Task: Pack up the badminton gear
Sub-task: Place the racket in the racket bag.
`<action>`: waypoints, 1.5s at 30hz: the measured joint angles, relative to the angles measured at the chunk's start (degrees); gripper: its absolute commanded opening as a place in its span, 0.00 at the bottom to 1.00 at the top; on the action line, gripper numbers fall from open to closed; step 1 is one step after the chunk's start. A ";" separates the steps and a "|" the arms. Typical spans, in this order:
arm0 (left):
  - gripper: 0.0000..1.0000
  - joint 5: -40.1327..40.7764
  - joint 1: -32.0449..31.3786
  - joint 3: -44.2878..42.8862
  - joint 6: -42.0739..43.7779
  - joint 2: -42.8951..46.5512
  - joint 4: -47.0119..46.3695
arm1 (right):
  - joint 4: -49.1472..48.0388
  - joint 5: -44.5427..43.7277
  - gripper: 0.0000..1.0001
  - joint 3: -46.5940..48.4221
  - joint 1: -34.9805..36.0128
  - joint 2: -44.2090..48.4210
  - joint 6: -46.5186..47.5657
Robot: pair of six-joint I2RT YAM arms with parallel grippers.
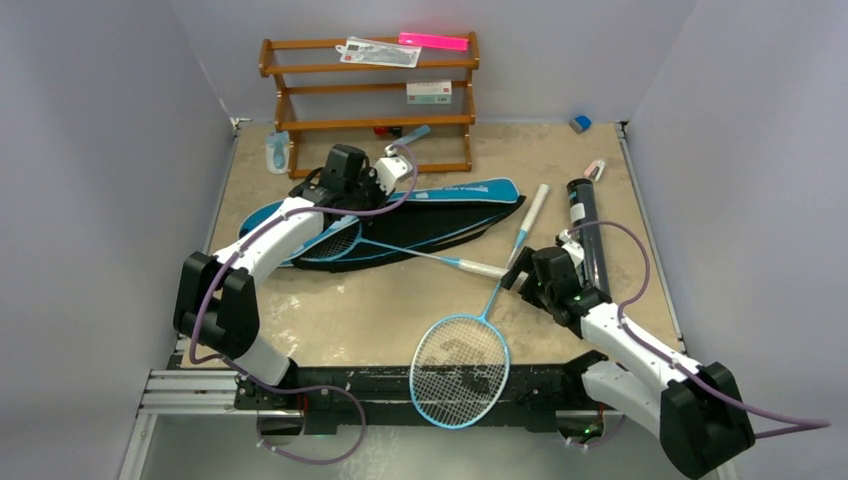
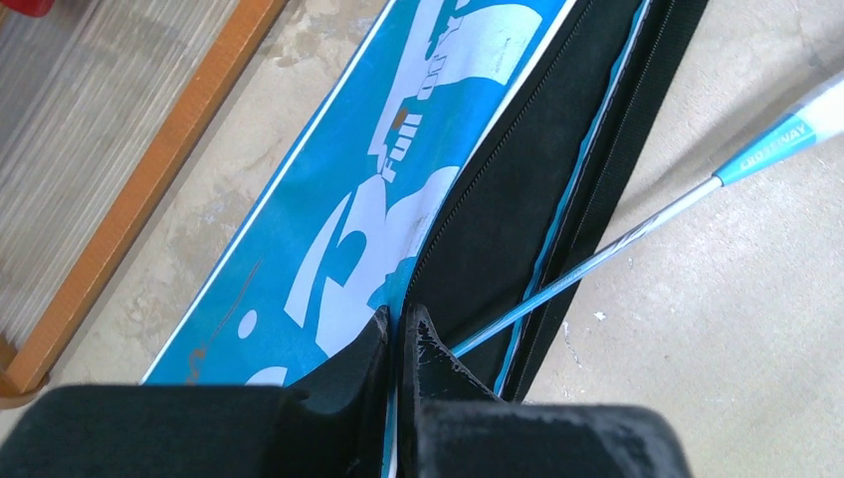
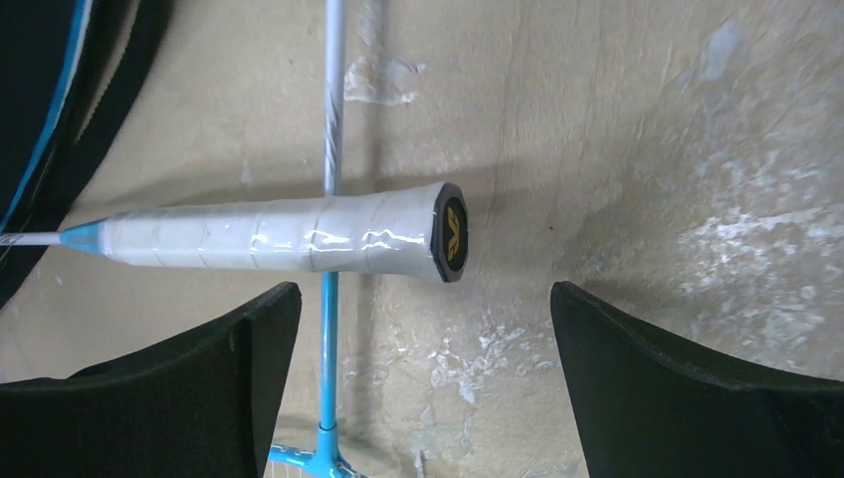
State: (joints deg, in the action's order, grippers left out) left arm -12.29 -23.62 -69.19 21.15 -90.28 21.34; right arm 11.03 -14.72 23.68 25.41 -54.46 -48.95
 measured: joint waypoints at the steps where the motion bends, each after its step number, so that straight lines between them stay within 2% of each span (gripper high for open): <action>1: 0.00 -0.46 0.00 0.00 0.37 0.00 0.15 | -1.25 1.36 0.87 -1.18 -0.76 -0.39 -0.59; 3: 0.00 -1.38 0.00 0.00 0.87 0.00 0.46 | -3.17 3.78 0.78 -2.43 -1.57 -1.11 -1.49; 7: 0.00 -3.69 0.00 0.00 1.33 0.00 0.76 | -6.88 6.49 0.75 -2.16 -1.79 -1.64 -2.10; 8: 0.00 -4.50 0.00 0.00 1.57 0.00 0.81 | -7.72 6.75 0.76 -1.92 -1.79 -1.66 -2.10; 11: 0.00 -6.78 0.00 -0.02 2.34 0.00 1.09 | -9.14 6.69 0.94 -0.55 -1.81 -1.92 -1.73; 13: 0.00 -8.09 0.00 -0.04 2.64 0.00 1.18 | -10.10 6.08 0.99 0.90 -1.81 -2.93 -1.14; 20: 0.00 -9.42 -0.02 -0.04 3.50 -0.11 2.01 | -9.57 2.95 0.99 3.54 -2.84 -6.69 -0.20; 32: 0.00 -8.92 -0.02 -0.90 3.39 -1.11 2.38 | -6.03 -2.58 0.98 3.54 -5.97 -2.95 4.11; 35: 0.00 -8.92 -0.02 -0.90 3.39 -1.11 2.38 | -6.60 -2.23 0.91 3.54 -7.30 -5.40 4.57; 40: 0.00 -9.33 -0.02 -0.90 3.45 -1.14 2.43 | -7.72 0.35 0.60 3.76 -8.17 -9.33 5.11; 45: 0.00 -10.47 -0.02 -0.90 3.50 -1.55 2.45 | -8.44 3.56 0.41 6.40 -8.22 -9.33 6.05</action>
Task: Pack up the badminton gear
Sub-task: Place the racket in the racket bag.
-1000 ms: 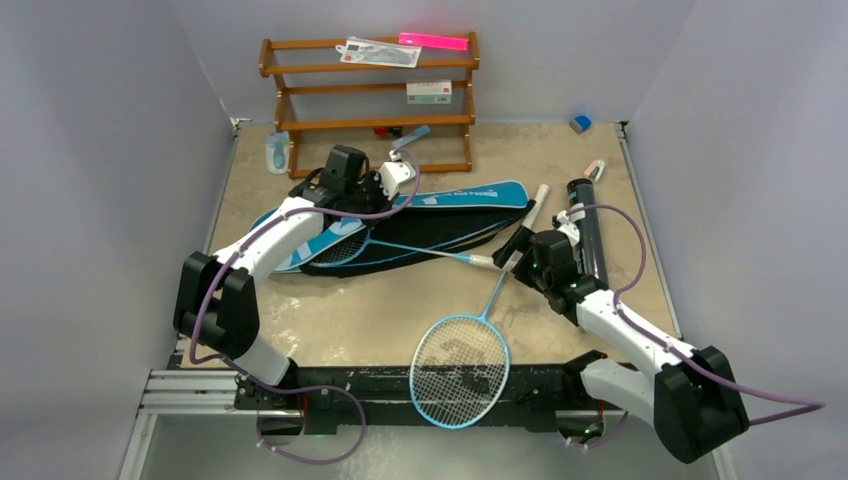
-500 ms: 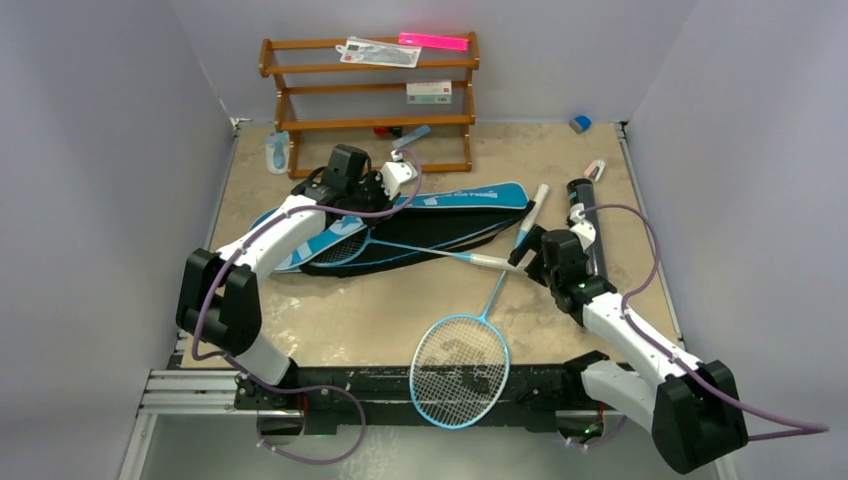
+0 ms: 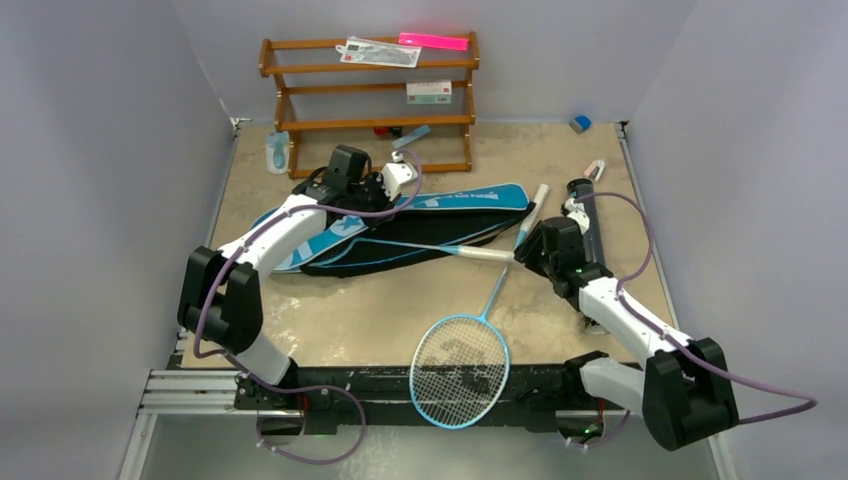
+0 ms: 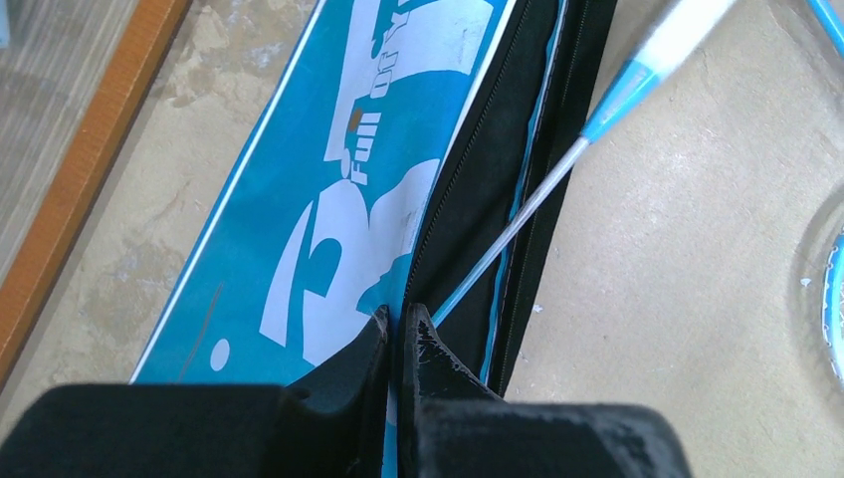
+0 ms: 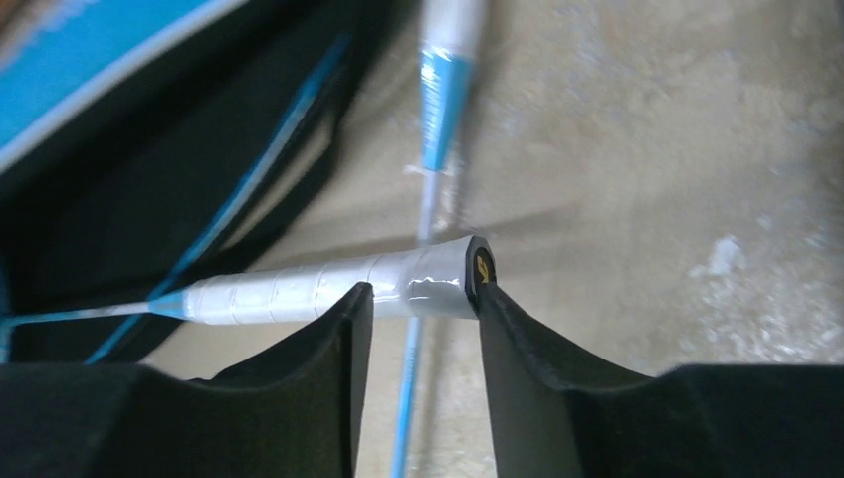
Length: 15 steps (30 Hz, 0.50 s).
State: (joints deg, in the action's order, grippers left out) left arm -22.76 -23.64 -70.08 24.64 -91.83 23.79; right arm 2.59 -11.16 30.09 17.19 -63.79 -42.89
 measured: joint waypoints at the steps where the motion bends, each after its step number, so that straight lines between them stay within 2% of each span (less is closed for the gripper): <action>1: 0.00 -0.26 -0.02 0.00 0.00 -0.15 0.04 | -0.35 0.63 0.40 0.87 -0.02 -0.04 0.13; 10: 0.00 -4.28 -1.16 0.00 0.66 -0.79 0.83 | -6.95 6.03 0.41 5.70 0.00 -4.59 2.05; 15: 0.00 -6.29 -1.57 -0.02 0.46 -0.87 0.96 | -7.04 6.82 0.59 6.71 0.00 -6.51 2.12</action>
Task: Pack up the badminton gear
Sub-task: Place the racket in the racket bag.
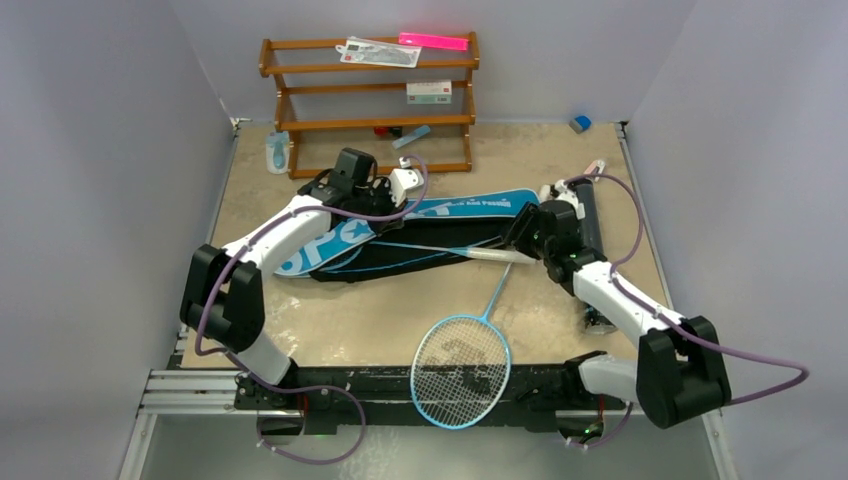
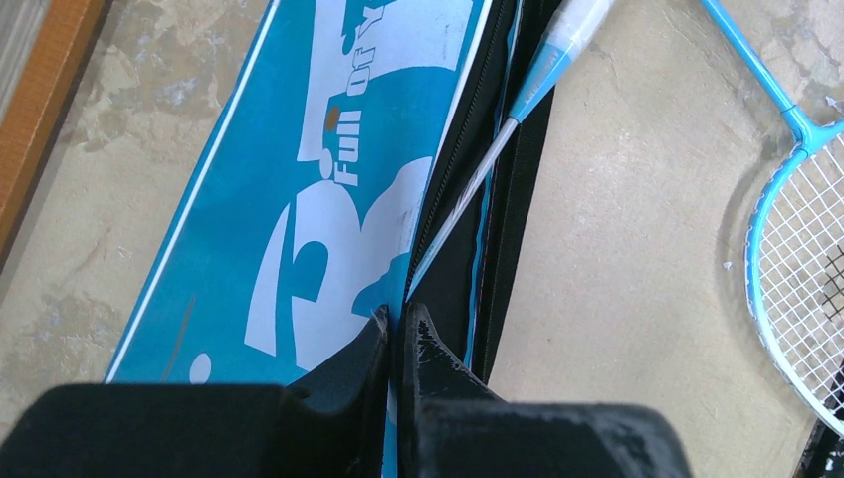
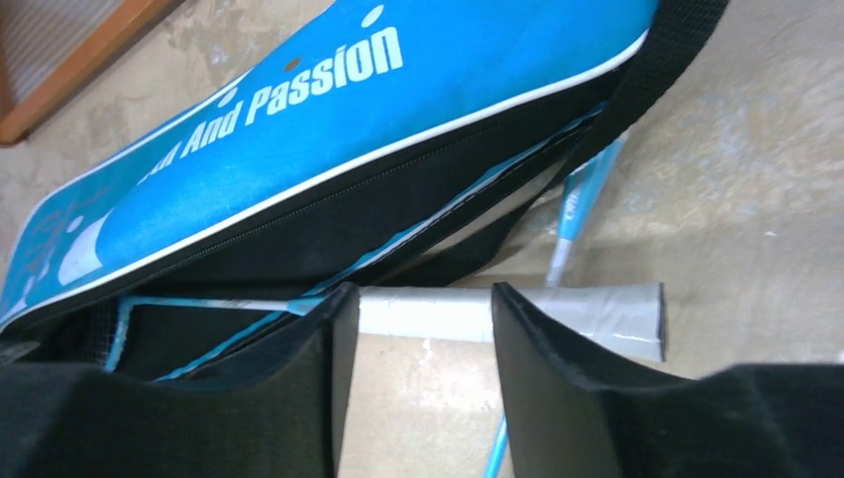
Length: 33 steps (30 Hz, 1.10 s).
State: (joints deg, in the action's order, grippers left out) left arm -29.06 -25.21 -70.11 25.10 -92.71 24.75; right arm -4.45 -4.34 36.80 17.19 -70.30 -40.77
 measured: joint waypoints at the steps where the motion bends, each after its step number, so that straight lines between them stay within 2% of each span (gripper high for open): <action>1: 0.00 0.02 0.00 -0.02 0.00 -0.07 0.07 | 0.31 -0.44 0.62 0.00 0.00 0.37 -0.11; 5: 0.00 0.55 -0.04 -0.87 -0.04 -1.11 0.42 | 2.97 -4.02 0.74 0.00 0.00 3.10 -0.35; 9: 0.00 1.31 -0.11 -1.18 -0.04 -1.70 0.68 | 5.29 -8.15 0.78 -1.40 -0.28 6.19 -2.08; 17: 0.00 1.73 -0.44 -1.20 0.00 -1.70 0.68 | 5.35 -8.09 0.72 -10.01 -5.44 8.11 -6.45; 21: 0.00 1.79 -0.55 -1.20 0.02 -1.70 0.70 | 0.79 -3.61 0.64 -12.02 -7.50 6.45 -8.83; 25: 0.00 2.10 -0.94 -1.20 0.20 -1.70 0.83 | -4.33 0.26 0.63 -12.66 -7.89 3.48 -10.71; 30: 0.00 2.27 -1.18 -1.20 0.94 -1.70 1.38 | -9.31 3.69 0.56 -12.57 -8.24 -0.37 -11.82; 33: 0.00 2.23 -1.18 -1.20 1.33 -1.70 1.73 | -12.11 4.87 0.46 -12.57 -8.31 -1.44 -12.68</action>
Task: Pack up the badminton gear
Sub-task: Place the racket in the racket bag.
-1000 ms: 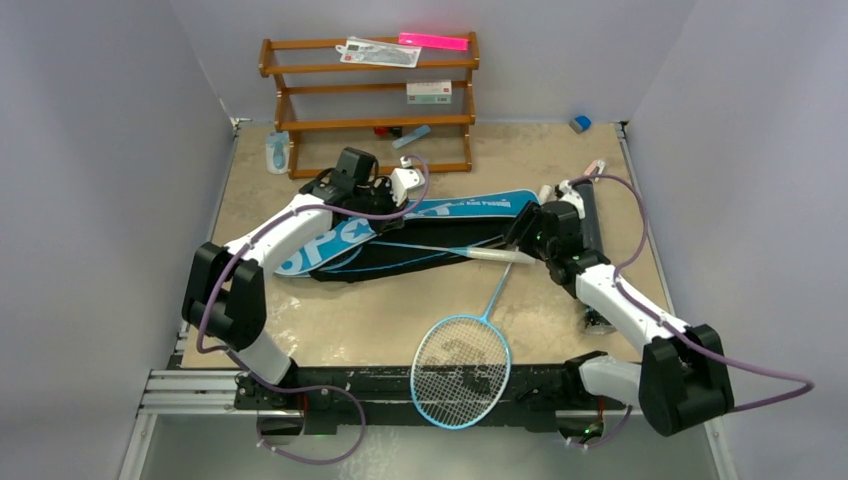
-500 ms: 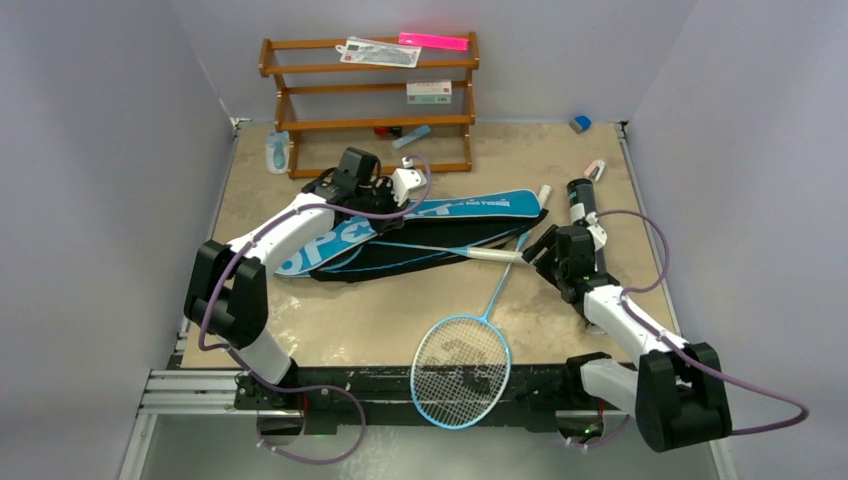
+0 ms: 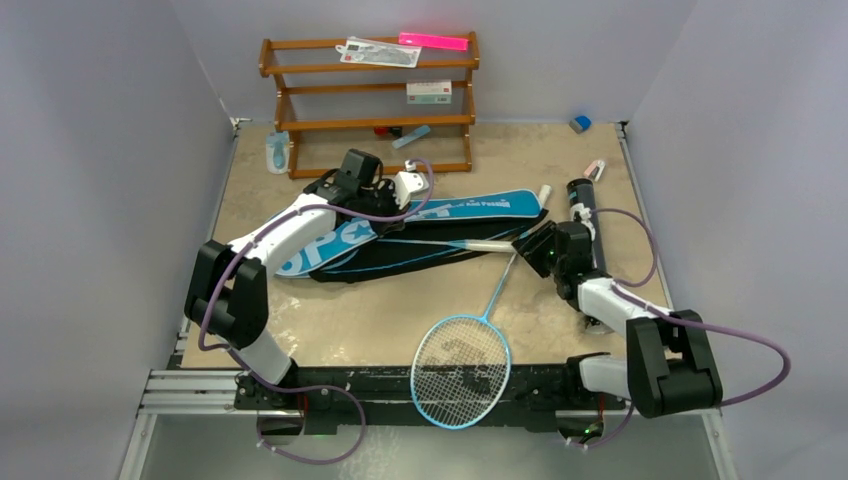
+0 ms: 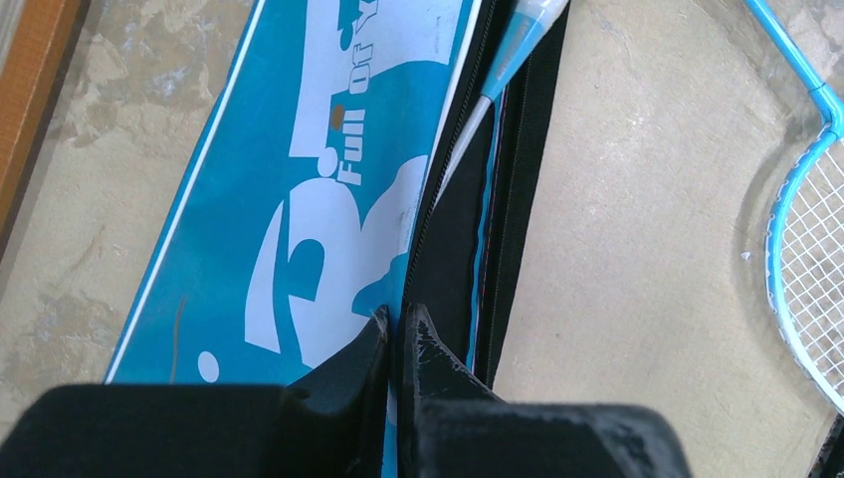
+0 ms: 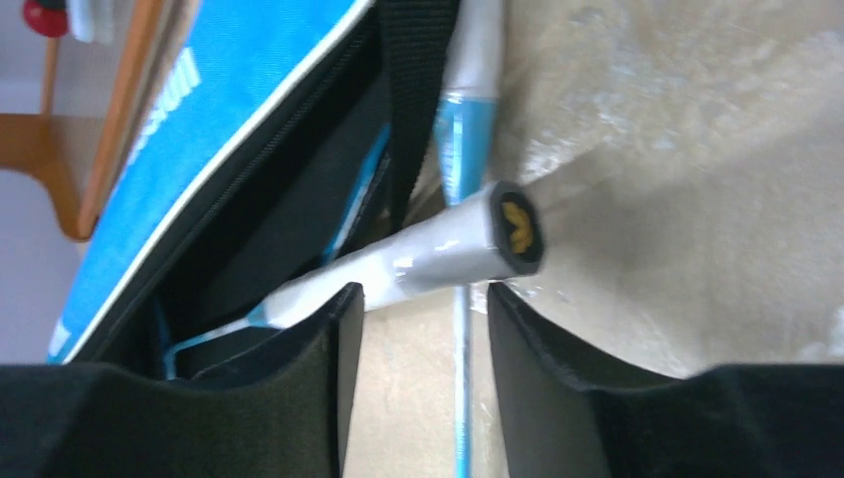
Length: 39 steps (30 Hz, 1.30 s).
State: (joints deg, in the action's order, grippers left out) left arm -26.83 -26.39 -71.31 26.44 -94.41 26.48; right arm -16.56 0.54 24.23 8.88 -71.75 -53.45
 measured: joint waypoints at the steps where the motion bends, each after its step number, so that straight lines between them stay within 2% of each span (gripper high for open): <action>1: 0.00 -0.15 -0.04 0.00 0.17 0.00 0.02 | -1.22 0.70 0.42 0.00 0.00 -0.22 -0.26; 4: 0.00 -1.01 -0.39 0.00 0.76 0.00 0.28 | -3.61 2.05 0.27 0.42 0.07 -0.72 -0.61; 6: 0.00 -1.62 -0.76 0.00 1.25 0.00 0.61 | -4.50 2.27 0.24 1.18 0.07 -1.42 -0.50; 7: 0.00 -1.88 -0.94 0.00 1.44 0.00 0.76 | -4.94 2.27 0.27 1.60 0.07 -1.75 -0.37; 10: 0.00 -2.71 -1.46 0.00 1.79 0.00 1.25 | -6.08 2.25 0.47 2.84 0.07 -2.64 -0.13; 11: 0.00 -2.95 -1.60 0.00 1.77 0.00 1.33 | -6.16 2.27 0.49 3.34 0.07 -3.06 -0.11; 20: 0.00 -2.34 -1.90 -0.42 0.57 -0.74 1.14 | -2.47 1.75 0.47 4.24 0.07 -0.42 -2.12; 26: 0.00 -1.36 -1.95 -0.48 0.11 -0.96 1.01 | 2.84 -1.31 0.46 2.43 0.09 9.07 -6.58; 30: 0.00 -1.18 -1.95 -0.48 0.15 -0.96 1.03 | 4.00 -3.15 0.46 -3.15 0.09 14.49 -10.27; 35: 0.00 -1.18 -1.95 -0.48 0.15 -0.96 1.03 | 3.65 -3.37 0.46 -8.68 0.09 12.28 -14.34; 39: 0.00 -1.18 -1.95 -0.48 0.17 -0.96 1.05 | 0.76 -2.51 0.46 -9.18 0.09 7.76 -16.70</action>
State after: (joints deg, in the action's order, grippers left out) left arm -28.01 -28.34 -71.79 26.61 -95.37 27.53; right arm -15.79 -1.98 15.05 8.97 -63.99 -70.15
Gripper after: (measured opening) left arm 0.011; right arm 0.460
